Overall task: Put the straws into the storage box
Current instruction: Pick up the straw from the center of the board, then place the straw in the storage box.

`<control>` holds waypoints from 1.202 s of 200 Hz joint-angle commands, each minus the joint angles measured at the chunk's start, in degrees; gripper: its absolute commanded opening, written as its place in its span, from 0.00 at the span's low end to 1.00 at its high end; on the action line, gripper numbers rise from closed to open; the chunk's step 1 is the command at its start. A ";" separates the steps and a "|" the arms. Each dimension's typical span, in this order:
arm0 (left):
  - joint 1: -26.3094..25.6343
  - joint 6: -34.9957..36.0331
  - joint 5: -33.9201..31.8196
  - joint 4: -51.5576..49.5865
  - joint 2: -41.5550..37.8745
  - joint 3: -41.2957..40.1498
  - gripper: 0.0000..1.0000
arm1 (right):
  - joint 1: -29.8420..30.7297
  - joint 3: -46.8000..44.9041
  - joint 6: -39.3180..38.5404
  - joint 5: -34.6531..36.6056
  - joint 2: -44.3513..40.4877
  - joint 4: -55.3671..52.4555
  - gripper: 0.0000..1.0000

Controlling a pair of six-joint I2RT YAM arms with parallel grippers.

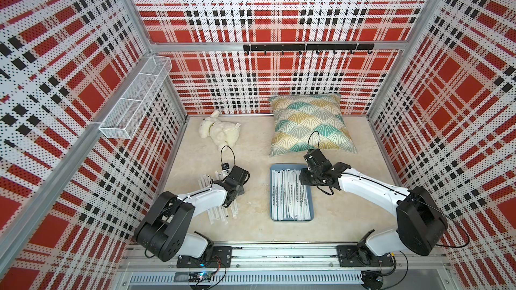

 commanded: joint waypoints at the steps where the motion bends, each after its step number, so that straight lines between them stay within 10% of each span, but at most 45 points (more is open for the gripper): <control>1: -2.35 0.19 1.48 -2.72 -0.53 3.89 0.05 | -0.09 0.17 -0.61 0.53 0.60 0.56 0.41; 86: -25.03 -9.19 5.87 3.76 7.05 22.11 0.02 | -2.57 -0.03 -1.28 1.85 -0.77 0.06 0.40; 240: -29.19 -15.00 12.56 12.98 23.50 25.85 0.02 | -3.62 -1.70 -1.44 1.21 0.06 1.74 0.39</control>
